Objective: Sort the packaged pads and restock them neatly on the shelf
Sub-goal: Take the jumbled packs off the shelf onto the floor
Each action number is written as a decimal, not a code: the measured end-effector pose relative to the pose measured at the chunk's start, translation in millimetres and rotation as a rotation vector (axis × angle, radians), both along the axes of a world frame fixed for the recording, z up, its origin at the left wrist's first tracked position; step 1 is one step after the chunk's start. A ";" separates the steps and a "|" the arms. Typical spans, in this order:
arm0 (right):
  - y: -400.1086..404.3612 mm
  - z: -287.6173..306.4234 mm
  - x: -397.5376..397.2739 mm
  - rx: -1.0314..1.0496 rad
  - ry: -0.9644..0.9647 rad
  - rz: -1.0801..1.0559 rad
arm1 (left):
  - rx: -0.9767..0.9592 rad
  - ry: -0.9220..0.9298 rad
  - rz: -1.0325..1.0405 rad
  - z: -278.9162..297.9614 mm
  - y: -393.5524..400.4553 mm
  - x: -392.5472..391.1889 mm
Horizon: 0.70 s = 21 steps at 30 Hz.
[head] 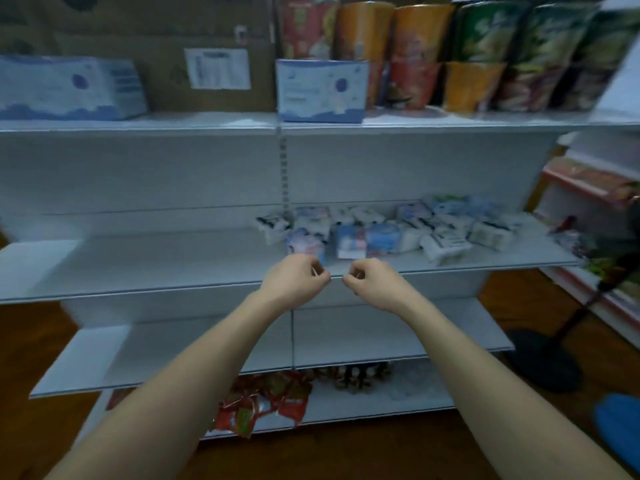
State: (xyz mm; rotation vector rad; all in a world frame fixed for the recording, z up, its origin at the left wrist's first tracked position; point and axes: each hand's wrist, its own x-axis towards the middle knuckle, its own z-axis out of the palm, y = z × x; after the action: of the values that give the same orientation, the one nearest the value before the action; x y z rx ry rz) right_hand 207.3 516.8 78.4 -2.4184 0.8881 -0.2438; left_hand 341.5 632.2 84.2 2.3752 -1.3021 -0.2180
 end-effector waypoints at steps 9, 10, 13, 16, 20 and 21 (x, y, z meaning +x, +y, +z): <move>-109.7 0.4 -150.9 0.011 -0.049 -0.208 | -0.026 0.106 -0.239 10.9 -128.6 -126.4; -118.7 -2.0 -160.2 0.017 -0.058 -0.235 | -0.023 0.105 -0.254 10.7 -140.0 -133.8; -144.4 -11.1 -183.5 0.041 -0.052 -0.281 | 0.006 0.096 -0.295 7.3 -173.9 -152.7; -172.3 -20.1 -203.3 0.060 -0.029 -0.296 | 0.019 0.105 -0.326 -0.8 -209.1 -169.4; -218.1 -33.8 -219.0 0.070 -0.012 -0.323 | 0.030 0.126 -0.352 -17.2 -260.2 -182.2; -231.2 -38.1 -220.2 0.073 0.000 -0.323 | 0.027 0.137 -0.352 -22.1 -273.9 -182.9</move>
State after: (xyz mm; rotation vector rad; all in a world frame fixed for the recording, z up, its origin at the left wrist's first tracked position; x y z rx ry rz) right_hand -12.9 285.6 40.3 -2.2002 1.2646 -0.3238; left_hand 158.6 358.3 62.1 2.0943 -1.6491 -0.4953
